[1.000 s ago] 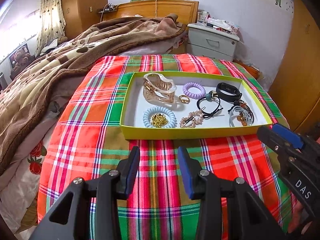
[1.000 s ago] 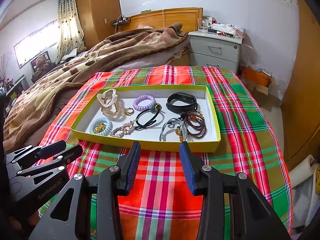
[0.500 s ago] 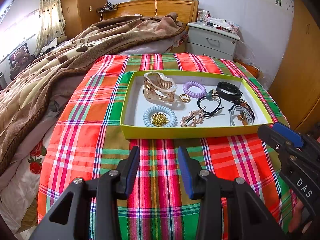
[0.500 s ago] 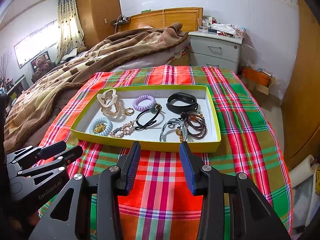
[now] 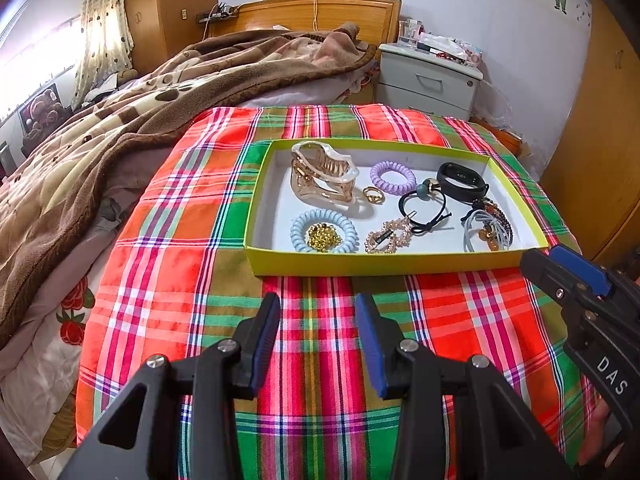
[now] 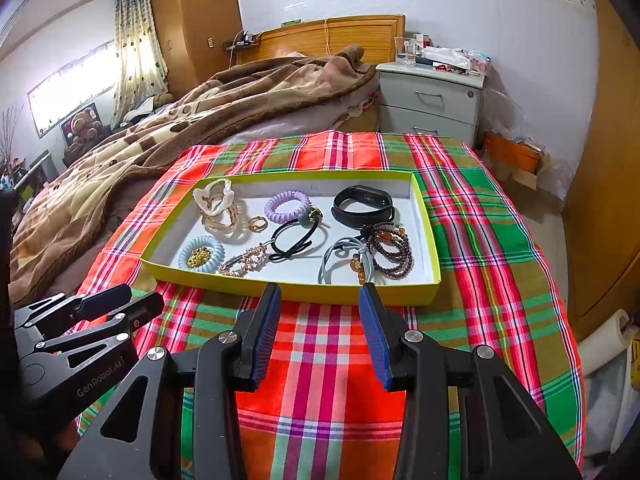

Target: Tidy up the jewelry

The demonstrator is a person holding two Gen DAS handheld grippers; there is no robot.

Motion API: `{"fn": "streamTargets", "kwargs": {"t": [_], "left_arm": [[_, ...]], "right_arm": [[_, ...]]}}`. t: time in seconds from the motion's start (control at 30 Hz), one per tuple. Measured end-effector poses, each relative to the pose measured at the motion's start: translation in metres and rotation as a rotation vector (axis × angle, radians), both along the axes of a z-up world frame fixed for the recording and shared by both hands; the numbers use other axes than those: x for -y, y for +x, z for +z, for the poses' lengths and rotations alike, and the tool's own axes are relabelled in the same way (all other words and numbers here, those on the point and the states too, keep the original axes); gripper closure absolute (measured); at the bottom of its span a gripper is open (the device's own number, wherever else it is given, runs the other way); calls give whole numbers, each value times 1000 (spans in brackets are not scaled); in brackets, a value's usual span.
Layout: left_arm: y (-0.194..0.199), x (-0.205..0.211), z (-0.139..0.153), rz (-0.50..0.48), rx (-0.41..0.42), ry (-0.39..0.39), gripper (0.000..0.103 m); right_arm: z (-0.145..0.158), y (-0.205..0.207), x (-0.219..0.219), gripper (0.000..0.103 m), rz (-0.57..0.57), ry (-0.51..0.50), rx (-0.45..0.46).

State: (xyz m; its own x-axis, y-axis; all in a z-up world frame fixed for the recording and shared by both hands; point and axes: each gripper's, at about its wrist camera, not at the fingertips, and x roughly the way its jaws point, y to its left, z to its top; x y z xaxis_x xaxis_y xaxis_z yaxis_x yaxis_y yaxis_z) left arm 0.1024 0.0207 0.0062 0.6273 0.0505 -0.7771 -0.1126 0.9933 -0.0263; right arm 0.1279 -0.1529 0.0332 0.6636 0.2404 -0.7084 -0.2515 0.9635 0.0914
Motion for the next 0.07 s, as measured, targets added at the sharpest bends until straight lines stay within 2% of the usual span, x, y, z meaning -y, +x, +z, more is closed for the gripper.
{"fn": "streamTargets", "kwargs": {"t": [0.07], "left_arm": [[0, 0, 0, -2, -2, -2, 62]], "right_arm": [[0, 0, 0, 62, 0, 0, 0]]}}
